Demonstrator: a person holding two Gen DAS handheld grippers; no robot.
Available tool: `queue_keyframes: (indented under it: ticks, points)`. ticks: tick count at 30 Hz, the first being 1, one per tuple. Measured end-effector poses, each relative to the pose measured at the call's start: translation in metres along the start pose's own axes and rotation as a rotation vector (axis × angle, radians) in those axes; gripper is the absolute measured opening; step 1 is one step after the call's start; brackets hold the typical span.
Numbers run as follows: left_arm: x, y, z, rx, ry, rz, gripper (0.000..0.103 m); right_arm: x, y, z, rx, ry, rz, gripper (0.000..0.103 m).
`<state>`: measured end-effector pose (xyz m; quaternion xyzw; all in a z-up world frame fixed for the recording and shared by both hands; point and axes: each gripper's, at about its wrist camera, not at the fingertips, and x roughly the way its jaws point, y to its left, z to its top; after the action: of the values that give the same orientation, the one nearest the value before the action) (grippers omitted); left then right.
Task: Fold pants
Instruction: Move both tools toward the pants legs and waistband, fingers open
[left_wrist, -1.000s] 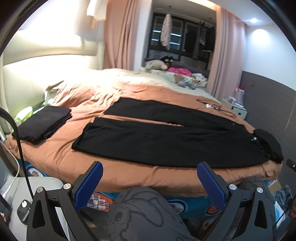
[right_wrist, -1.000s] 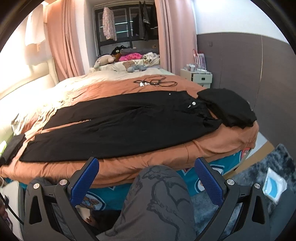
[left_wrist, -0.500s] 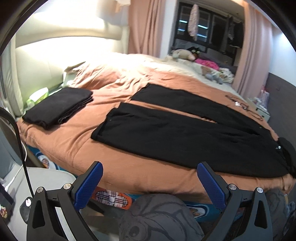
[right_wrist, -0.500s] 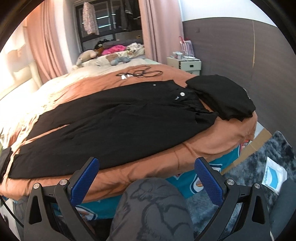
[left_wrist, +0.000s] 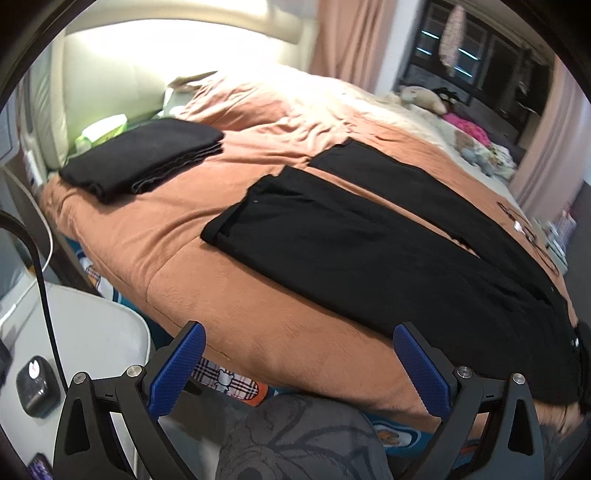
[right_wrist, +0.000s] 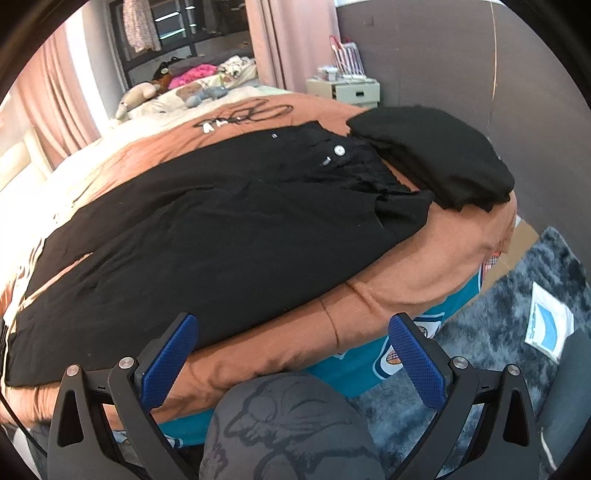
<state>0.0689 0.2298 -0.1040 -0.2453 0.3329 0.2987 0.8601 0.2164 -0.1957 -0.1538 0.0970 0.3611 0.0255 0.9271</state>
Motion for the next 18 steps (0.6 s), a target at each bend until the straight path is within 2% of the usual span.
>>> queue_keyframes:
  ticks: [8, 18]
  points:
    - [0.021, 0.007, 0.013, -0.105, 0.024, 0.112, 0.089, 0.028, -0.020, 0.021, 0.070, 0.060, -0.010, 0.103]
    - [0.046, 0.007, 0.020, -0.199, 0.083, 0.129, 0.079, 0.071, -0.042, 0.044, 0.138, 0.139, 0.045, 0.103]
